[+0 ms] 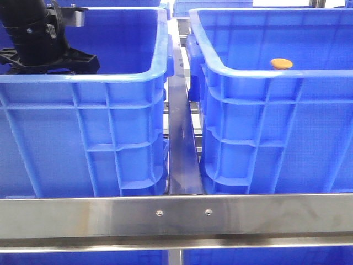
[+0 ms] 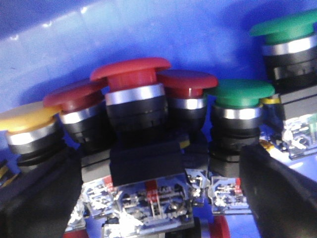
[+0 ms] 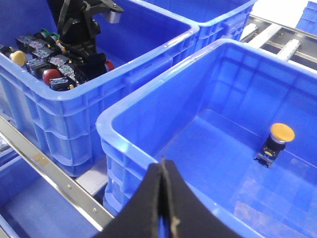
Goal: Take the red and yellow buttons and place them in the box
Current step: 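Lower the left gripper and grasp a red-capped button, then lift the red button with the left gripper toward the gap between bins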
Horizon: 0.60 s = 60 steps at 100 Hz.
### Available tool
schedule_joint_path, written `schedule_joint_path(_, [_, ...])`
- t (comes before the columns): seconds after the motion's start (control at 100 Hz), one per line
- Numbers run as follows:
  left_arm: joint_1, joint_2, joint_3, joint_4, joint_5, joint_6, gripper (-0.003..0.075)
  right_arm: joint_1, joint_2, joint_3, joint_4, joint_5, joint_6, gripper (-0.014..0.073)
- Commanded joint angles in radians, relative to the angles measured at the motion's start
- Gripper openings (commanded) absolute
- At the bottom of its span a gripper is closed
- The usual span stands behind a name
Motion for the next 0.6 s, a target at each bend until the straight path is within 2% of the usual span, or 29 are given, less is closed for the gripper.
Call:
schedule_joint_path(0.0, [0.001,-0.05,-0.032,-0.002,-0.033,-0.009,0.0564,-0.009,0.007,-0.025,0.037,-0.027,-0.01,-0.0057])
schedule_joint_path(0.08, [0.001,-0.05,-0.032,-0.002,-0.033,-0.009,0.0479,-0.009,0.007,-0.025,0.037,-0.027,-0.01,-0.0057])
schedule_joint_path(0.17, [0.001,-0.05,-0.032,-0.002,-0.033,-0.009,0.0349,-0.009,0.007,-0.025,0.037,-0.027,-0.01,-0.0057])
schedule_joint_path(0.32, [0.001,-0.05,-0.032,-0.002,-0.035,-0.009,0.0196,-0.009,0.007,-0.025,0.037,-0.027,-0.01,-0.0057])
schedule_joint_path(0.46, [0.001,-0.056,-0.032,-0.002,-0.039,-0.009,0.0103,-0.009,0.007,-0.025,0.037,-0.027,-0.01,-0.0057])
schedule_joint_path(0.59, [-0.001,-0.094,-0.032,-0.005,-0.054,-0.009,0.0073,-0.009,0.007,-0.025,0.037,-0.027,-0.01,-0.0057])
